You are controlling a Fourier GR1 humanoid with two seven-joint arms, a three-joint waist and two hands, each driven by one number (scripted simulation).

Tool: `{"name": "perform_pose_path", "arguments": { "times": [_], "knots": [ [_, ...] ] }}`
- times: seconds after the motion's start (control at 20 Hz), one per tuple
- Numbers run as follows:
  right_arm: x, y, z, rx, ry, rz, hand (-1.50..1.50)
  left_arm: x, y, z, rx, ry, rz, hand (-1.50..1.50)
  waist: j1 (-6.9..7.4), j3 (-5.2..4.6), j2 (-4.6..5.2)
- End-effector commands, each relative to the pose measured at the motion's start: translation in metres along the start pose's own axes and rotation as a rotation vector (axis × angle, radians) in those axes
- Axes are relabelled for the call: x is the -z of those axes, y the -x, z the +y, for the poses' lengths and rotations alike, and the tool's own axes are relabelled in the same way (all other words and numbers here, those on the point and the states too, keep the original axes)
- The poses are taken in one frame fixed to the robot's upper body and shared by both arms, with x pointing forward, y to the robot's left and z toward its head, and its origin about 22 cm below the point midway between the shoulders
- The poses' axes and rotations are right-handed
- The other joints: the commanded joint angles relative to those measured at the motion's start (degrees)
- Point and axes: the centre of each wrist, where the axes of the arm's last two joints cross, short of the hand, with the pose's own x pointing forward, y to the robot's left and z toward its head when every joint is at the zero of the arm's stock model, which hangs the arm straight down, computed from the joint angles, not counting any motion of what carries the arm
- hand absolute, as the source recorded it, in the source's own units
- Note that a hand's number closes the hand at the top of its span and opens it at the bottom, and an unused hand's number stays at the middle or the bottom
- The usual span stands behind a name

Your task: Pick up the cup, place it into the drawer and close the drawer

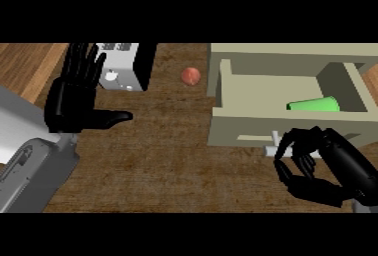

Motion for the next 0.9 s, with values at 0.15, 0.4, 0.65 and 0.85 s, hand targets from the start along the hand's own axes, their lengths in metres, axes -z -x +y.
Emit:
{"name": "perform_pose_path", "arguments": {
  "times": [0.15, 0.4, 0.65, 0.85],
  "knots": [
    [0.025, 0.031, 0.038, -0.221, -0.09, 0.034, 1.5, -0.043, 0.01, 0.038, 0.012, -0.02, -0.005, -1.5, -1.05, 0.0, 0.24],
    [0.05, 0.06, 0.062, -0.252, -0.102, 0.08, -1.5, -0.061, -0.009, 0.068, 0.017, -0.021, -0.011, -1.5, -0.96, 0.02, 0.27],
    [0.061, 0.082, 0.075, -0.339, -0.186, 0.134, -1.5, -0.08, -0.002, 0.097, 0.001, -0.036, -0.005, -1.5, -1.07, 0.0, 0.28],
    [0.063, 0.112, 0.088, -0.306, -0.194, 0.161, -1.5, -0.084, -0.013, 0.114, 0.004, -0.023, -0.018, -1.5, -1.3, 0.01, 0.26]
  ]
}}
